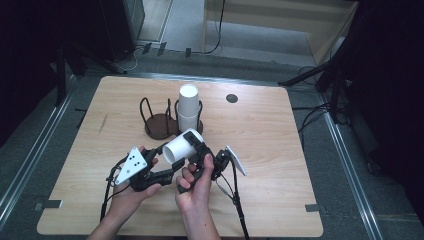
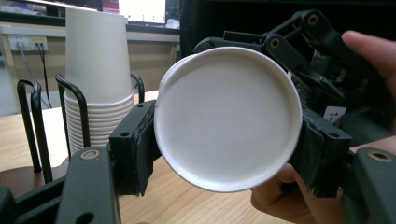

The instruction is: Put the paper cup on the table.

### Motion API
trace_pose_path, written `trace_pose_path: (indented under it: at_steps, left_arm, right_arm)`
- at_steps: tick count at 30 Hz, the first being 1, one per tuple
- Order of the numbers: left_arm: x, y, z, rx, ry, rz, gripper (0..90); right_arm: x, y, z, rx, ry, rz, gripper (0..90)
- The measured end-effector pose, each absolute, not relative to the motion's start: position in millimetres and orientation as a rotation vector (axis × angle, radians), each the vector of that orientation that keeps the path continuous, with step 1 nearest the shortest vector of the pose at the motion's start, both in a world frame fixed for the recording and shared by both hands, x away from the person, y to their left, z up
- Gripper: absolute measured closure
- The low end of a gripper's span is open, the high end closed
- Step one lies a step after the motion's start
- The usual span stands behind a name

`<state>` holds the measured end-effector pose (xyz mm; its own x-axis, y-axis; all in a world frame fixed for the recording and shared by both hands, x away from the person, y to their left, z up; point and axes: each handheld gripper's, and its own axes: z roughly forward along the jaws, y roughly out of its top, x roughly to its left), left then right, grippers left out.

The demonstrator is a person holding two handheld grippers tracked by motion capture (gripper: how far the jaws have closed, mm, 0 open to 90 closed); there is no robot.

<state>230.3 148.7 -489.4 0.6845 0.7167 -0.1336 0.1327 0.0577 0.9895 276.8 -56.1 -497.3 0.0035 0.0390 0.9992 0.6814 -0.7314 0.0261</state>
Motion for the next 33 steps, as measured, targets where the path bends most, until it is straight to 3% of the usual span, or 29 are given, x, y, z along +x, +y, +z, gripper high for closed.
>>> trace_pose_path:
  at_steps: [9,19,23,33]
  left_arm:
    - [230.8,157.4,-486.7,1.423,0.752,0.482,22.6]
    - [231.1,166.2,-484.8,1.476,0.748,0.418,13.3]
    - [233.2,171.3,-487.4,1.496,0.779,0.441,8.5]
    - [242.4,197.8,-501.8,1.538,0.912,0.535,8.1]
  right_arm:
    - [276.1,-61.4,-494.6,-1.838,-0.802,-1.868,19.1]
    - [276.9,-69.7,-491.7,-1.862,-0.846,-1.972,19.5]
    - [277.3,-73.0,-490.7,-1.890,-0.888,-2.011,19.6]
    - [277.0,-78.7,-490.0,-1.946,-1.058,-2.118,19.7]
